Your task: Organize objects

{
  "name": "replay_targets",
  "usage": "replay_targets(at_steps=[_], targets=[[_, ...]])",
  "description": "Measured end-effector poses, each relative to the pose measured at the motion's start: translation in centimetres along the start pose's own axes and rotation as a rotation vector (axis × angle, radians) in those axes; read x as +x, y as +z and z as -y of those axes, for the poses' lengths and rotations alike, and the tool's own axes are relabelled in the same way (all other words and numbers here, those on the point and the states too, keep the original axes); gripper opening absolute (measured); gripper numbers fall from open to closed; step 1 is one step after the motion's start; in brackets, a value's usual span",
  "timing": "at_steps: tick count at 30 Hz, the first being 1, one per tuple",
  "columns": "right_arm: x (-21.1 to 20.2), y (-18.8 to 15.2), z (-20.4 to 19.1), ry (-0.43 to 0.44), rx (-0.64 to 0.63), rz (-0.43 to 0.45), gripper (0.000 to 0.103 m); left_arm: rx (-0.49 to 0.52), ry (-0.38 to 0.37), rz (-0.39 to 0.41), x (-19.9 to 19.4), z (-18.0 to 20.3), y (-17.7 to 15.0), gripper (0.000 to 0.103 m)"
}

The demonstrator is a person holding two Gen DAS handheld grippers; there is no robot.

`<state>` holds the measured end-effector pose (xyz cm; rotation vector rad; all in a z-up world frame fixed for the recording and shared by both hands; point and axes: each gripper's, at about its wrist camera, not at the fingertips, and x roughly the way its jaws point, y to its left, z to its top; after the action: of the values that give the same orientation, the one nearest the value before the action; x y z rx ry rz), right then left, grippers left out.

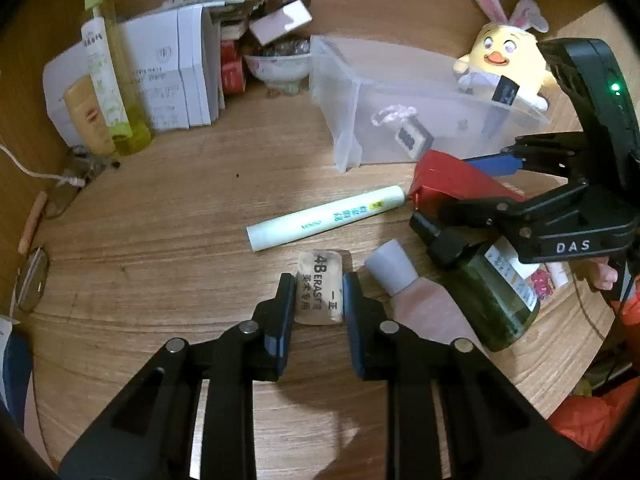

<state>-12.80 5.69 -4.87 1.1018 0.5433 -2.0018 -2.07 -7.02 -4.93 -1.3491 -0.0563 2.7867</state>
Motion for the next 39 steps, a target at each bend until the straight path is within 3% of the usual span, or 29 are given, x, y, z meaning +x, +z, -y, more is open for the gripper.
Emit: replay_targets(at_steps=[7,16,28,39], targets=[[-1.8,-0.4,-0.4,-0.057,-0.007,0.078,0.051,-0.022,-0.013,0.053,-1.6,0.1,0.2,0.023],[-5.6,-1.1,0.8,-0.064,0.057,0.178,0.051,-0.021,-0.021,0.093,-3.4,0.9,1.5,0.023],[-10.5,-1.8,2.4,-0.058,0.109,0.307,0.051,-0.006,-0.015,0.175,-5.4,2.9,4.9,0.023],[-13.7,-2.1,4.5,-0.105,0.158,0.398,0.051,0.032,-0.039,0.226,-5.5,4.7,8.0,0.023]])
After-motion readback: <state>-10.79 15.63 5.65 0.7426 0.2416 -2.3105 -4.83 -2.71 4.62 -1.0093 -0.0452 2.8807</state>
